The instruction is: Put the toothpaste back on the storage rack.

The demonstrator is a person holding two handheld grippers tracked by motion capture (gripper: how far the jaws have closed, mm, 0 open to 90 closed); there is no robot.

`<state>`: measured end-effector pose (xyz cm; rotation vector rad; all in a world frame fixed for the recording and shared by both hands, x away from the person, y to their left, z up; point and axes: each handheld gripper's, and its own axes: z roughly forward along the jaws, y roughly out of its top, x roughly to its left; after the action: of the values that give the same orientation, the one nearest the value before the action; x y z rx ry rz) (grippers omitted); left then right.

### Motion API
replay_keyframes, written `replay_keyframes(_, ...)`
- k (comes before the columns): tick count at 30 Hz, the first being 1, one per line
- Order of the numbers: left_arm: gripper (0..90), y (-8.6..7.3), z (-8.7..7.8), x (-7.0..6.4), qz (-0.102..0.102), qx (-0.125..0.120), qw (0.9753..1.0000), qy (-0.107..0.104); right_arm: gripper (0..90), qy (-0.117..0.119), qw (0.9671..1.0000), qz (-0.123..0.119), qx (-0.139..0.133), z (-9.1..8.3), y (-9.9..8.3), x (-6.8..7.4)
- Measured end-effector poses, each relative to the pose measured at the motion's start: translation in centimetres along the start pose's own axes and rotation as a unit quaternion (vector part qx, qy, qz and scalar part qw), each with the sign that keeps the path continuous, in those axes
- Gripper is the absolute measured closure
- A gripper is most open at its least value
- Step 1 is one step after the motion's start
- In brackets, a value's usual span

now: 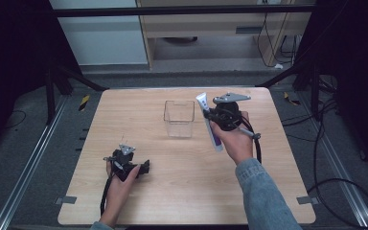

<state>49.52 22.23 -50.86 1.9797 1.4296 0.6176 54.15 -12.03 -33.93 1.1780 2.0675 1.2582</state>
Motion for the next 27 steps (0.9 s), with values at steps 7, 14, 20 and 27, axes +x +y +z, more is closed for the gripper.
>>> replay_keyframes(7,0.0,0.0,0.0,0.0,-0.001,-0.001,1.0000,0.000,79.6,-0.001,0.9998,0.010,-0.019,0.5,1.9,0.2)
replay_keyframes(14,0.0,0.0,0.0,0.0,0.001,-0.001,1.0000,-0.002,79.6,-0.003,0.9996,0.002,-0.028,1.4,3.9,0.7)
replay_keyframes(20,0.0,-0.1,0.0,0.0,0.001,-0.001,1.0000,-0.002,79.6,-0.002,0.9990,-0.002,-0.044,2.1,5.7,1.2)
replay_keyframes(27,0.0,-0.1,-0.1,0.0,0.000,-0.001,1.0000,0.000,79.6,-0.007,0.9985,-0.004,-0.054,3.7,7.0,1.2)
